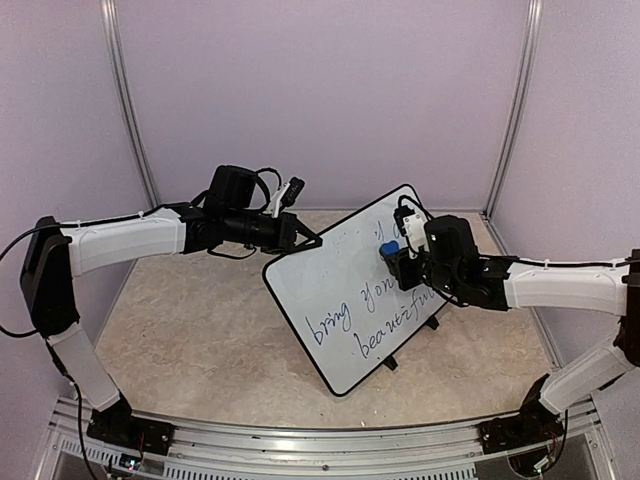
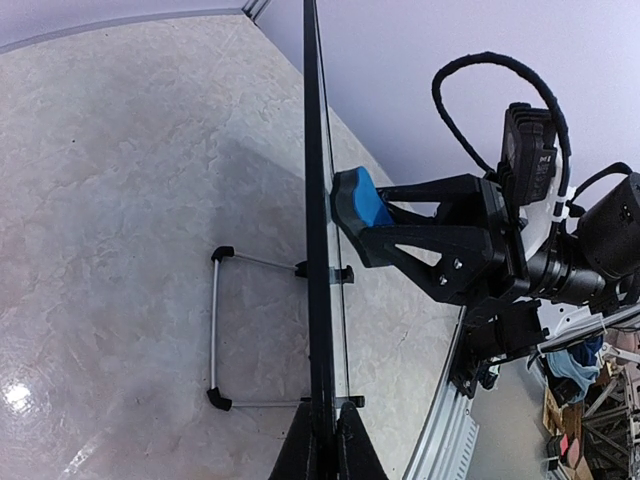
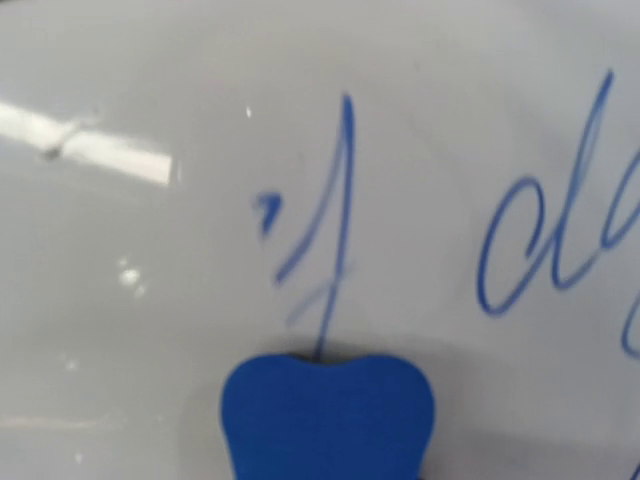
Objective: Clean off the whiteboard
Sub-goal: Erase the whiteboard at the center of the board.
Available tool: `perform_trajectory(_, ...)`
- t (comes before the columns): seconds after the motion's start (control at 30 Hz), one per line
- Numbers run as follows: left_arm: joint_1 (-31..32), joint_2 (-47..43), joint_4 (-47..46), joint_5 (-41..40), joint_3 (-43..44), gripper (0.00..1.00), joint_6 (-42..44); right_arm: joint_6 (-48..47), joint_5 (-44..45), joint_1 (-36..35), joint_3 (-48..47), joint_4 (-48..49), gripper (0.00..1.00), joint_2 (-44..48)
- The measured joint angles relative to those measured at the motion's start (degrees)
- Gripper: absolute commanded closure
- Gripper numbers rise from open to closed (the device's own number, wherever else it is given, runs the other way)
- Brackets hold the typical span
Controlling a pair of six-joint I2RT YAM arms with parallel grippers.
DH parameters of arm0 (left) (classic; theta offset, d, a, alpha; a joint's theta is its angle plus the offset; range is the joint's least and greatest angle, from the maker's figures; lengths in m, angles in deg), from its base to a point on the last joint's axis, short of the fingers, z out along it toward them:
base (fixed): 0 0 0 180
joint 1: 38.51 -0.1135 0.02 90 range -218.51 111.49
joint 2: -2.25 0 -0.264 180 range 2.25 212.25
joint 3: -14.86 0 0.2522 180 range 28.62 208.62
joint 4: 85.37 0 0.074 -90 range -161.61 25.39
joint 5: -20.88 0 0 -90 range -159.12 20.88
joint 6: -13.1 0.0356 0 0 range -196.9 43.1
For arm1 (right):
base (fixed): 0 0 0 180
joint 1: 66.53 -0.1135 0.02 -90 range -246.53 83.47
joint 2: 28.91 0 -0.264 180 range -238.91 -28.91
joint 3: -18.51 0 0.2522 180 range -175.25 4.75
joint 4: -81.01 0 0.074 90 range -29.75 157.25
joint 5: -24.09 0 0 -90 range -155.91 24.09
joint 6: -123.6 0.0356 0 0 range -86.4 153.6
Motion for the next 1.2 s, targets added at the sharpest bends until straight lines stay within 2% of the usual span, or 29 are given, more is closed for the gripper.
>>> perform_trajectory(0.23,0.1,0.0,0.0,0.0,0.0,1.0,0.0,0.5,0.0,0.0,0.7,-0.7,0.74,0.6)
perform_trajectory(0.77,0.1,0.0,-0.3,-0.3,-0.2,1.0,-0.2,-3.7,2.3,0.6,-10.6,-0.5,0.73,-6.1)
perform_trajectory(1.0,0.1,0.0,-0.3,-0.3,-0.2,1.0,-0.2,-3.5,2.2,1.0,-9.8,0.5,0.74,-5.9)
perform_trajectory(1.2,0.1,-0.1,-0.3,-0.1,-0.2,1.0,-0.1,-1.7,2.0,1.2,-3.3,0.9,0.74,-2.2)
